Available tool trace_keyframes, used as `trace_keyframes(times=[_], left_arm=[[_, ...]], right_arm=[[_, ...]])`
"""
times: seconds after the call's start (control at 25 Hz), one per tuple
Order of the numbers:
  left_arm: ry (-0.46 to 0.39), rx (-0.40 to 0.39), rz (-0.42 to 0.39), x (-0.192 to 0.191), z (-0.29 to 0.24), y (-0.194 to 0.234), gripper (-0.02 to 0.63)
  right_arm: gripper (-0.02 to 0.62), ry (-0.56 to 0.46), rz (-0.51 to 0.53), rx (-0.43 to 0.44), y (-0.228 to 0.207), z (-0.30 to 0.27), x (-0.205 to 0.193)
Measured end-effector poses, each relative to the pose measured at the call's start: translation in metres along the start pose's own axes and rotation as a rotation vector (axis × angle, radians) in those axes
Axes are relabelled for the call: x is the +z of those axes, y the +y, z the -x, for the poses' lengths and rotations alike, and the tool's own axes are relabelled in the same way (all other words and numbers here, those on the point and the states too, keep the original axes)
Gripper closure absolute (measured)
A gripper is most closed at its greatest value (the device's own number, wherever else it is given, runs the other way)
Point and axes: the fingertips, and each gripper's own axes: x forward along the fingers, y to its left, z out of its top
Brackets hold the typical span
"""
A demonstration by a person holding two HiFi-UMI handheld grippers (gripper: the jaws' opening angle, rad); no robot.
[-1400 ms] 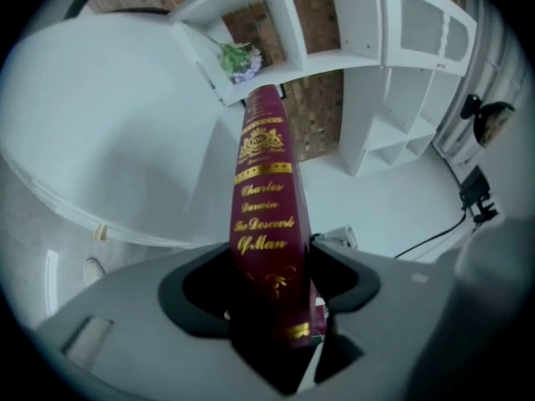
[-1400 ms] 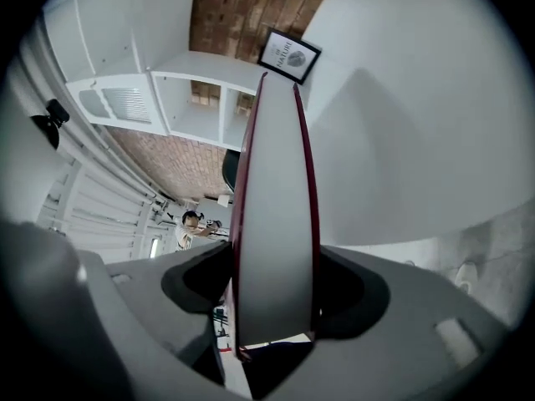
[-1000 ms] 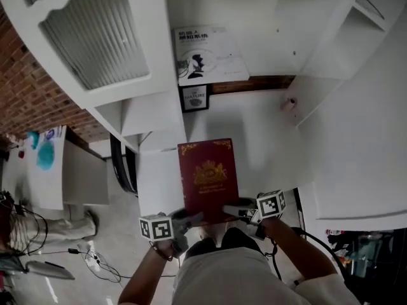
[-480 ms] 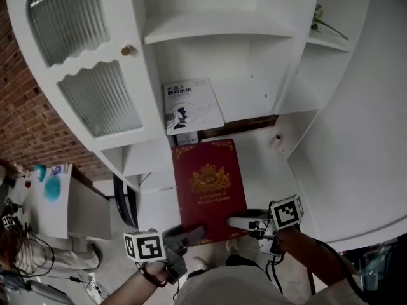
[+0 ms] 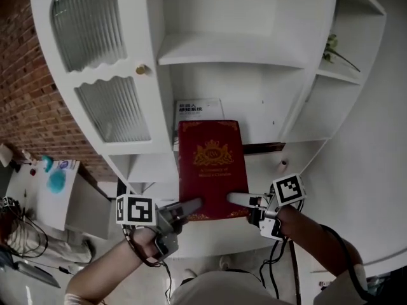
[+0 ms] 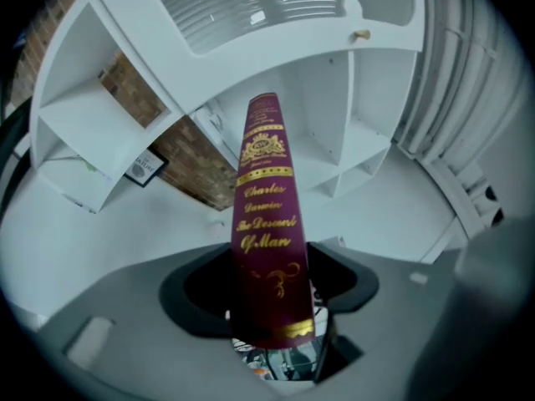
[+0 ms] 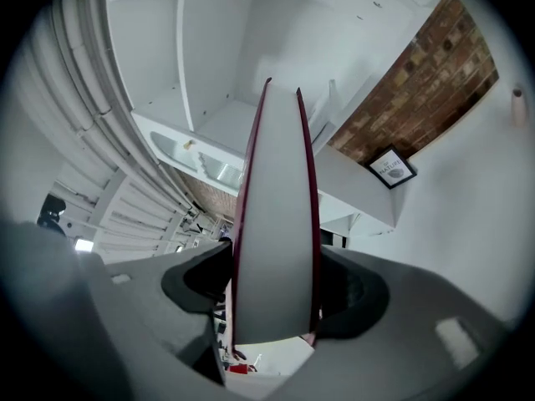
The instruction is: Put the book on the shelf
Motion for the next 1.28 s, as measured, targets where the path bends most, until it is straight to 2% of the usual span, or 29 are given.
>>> trace_keyframes(times=[0.12, 0.24, 0.48, 0.64, 0.8, 1.0, 1.12, 1.2, 1.28], left_arm=[[-0.031, -0.011, 0.012, 0.031, -0.011, 0.001, 0.316], [-0.083, -0.025, 0.033, 0.06, -0.019, 0.004, 0.316], [-0.207, -0.108, 0.211, 0.113, -0.028, 0.022, 0.318], [-0.292, -0.13, 0.303, 0.116, -0.037, 0.039, 0.331], [-0.379, -0.168, 0.374, 0.119, -0.039, 0.052, 0.333], [-0.45, -0.18, 0.405, 0.144, -0.028, 0.059, 0.332], [-0.462, -0.179, 0.416, 0.143, -0.03, 0.059, 0.331], [-0.461, -0.173, 0.415, 0.145, -0.028, 0.06, 0.333], [-0.458, -0.162, 0.406, 0.149, -0.026, 0.062, 0.333]], right_arm=[[0.295, -0.006, -0.053, 0.027, -0.002, -0.008, 0.027], [0.295, -0.008, -0.048, 0.037, -0.003, -0.016, 0.059], [0.299, -0.011, -0.102, 0.059, -0.011, -0.04, 0.108], [0.298, 0.011, -0.136, 0.069, -0.029, -0.039, 0.107], [0.291, 0.017, -0.097, 0.065, -0.04, -0.042, 0.114], [0.261, -0.018, 0.03, 0.016, -0.038, -0.035, 0.14], [0.261, -0.112, 0.146, -0.097, -0.044, -0.004, 0.153], [0.261, -0.173, 0.29, -0.124, -0.035, 0.009, 0.158], [0.261, -0.23, 0.49, -0.111, -0.011, 0.013, 0.158]])
